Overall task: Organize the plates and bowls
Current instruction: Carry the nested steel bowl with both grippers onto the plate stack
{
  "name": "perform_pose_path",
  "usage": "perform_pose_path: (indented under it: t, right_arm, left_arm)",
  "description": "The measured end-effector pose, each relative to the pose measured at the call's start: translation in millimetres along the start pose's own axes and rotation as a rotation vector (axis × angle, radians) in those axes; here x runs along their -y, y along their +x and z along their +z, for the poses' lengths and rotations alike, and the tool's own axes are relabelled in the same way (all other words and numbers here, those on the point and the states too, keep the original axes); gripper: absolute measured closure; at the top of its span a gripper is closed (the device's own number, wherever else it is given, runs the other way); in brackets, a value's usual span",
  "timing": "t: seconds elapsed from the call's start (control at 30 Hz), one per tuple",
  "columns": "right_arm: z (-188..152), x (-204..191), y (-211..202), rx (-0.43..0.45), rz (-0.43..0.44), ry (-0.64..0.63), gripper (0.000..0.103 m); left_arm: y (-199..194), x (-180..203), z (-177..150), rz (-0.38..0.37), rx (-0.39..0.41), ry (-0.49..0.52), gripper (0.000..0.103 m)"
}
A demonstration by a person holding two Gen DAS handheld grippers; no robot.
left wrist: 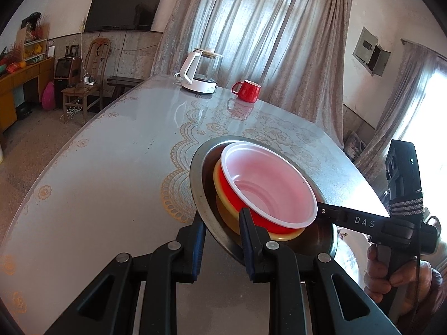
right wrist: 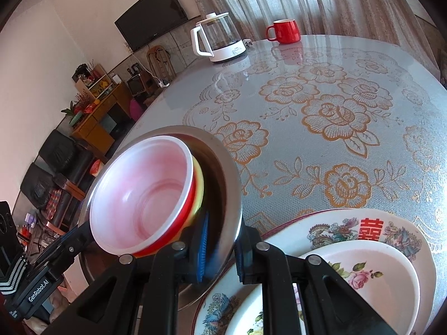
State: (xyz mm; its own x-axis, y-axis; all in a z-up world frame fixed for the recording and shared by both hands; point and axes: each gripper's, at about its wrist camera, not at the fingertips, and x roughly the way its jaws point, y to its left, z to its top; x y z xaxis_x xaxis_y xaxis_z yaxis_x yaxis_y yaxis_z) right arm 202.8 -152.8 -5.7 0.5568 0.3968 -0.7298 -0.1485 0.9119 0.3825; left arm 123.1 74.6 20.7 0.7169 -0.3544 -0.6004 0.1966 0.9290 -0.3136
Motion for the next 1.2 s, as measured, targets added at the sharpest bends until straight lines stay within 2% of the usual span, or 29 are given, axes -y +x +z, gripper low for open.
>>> perform_pose_path:
  t: [0.67, 1.2]
  right_arm:
    - [-13, 16, -54, 0.082, -0.041, 0.029, 0.088]
    - [-43, 52, -123, 0.165, -0.143, 0.097, 0.087]
  left_arm:
    - [-16, 42, 0, -0.073, 0.017, 0.094, 0.079]
    - [-16, 104, -10, -0.208, -0.028, 0.206, 0.079]
